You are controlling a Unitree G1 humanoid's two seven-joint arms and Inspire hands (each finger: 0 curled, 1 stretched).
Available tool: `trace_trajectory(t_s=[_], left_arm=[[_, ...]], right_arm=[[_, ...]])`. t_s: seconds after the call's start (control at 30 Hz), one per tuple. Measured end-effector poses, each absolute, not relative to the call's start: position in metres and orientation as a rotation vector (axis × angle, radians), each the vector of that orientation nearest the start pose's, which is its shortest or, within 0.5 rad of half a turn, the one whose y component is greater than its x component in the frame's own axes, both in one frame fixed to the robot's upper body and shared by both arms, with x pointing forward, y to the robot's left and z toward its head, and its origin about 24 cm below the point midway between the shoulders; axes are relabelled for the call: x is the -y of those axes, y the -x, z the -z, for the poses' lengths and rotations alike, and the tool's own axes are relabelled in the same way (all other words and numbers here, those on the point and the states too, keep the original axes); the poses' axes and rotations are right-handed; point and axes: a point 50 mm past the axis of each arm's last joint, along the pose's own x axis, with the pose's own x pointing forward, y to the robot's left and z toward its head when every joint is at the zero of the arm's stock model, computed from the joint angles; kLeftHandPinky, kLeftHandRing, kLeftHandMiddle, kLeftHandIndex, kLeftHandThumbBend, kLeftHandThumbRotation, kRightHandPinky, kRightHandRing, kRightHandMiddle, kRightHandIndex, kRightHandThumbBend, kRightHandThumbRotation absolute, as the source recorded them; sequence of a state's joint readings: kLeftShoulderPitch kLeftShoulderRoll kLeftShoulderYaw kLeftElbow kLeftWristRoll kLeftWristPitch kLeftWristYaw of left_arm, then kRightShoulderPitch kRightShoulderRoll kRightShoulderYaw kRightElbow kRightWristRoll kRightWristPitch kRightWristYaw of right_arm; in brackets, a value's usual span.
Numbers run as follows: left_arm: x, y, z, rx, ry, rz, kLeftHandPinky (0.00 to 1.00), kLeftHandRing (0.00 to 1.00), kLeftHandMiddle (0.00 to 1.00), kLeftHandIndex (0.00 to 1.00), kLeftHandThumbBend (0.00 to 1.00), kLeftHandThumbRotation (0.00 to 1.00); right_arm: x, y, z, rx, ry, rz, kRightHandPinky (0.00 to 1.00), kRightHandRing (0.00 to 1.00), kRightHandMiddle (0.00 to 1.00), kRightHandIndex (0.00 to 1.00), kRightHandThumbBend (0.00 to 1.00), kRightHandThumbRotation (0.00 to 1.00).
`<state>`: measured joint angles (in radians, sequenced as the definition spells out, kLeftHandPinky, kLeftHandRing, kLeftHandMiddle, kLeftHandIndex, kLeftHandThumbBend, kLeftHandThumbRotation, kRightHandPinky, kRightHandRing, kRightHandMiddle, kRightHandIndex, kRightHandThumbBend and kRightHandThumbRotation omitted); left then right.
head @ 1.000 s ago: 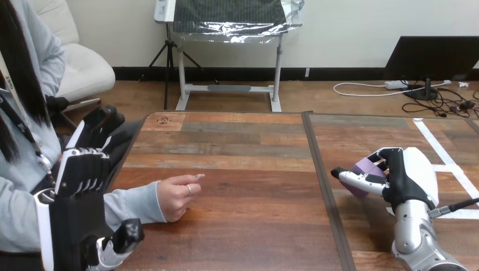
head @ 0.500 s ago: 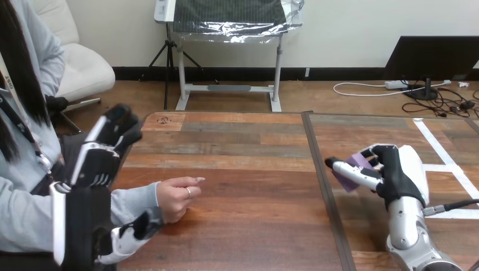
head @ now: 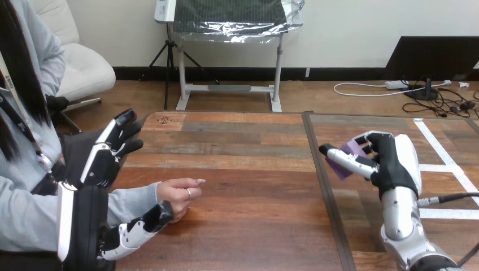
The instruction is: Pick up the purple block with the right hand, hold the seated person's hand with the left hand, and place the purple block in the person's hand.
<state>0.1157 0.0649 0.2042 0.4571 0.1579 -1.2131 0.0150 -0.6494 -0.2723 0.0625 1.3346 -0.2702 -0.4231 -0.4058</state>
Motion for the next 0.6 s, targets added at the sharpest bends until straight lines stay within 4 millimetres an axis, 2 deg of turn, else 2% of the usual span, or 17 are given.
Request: trace_trajectory(t_s=[0.6], left_arm=[[-0.209, -0.192, -0.027, 0.487, -0.509, -0.056, 0.86, 0.91, 0.92, 0.91, 1.00, 0.66]], right_arm=[[0.213, -0.341, -0.015, -0.098, 0.502, 0.236, 0.02, 0.06, 0.11, 0.13, 0.23, 0.32]])
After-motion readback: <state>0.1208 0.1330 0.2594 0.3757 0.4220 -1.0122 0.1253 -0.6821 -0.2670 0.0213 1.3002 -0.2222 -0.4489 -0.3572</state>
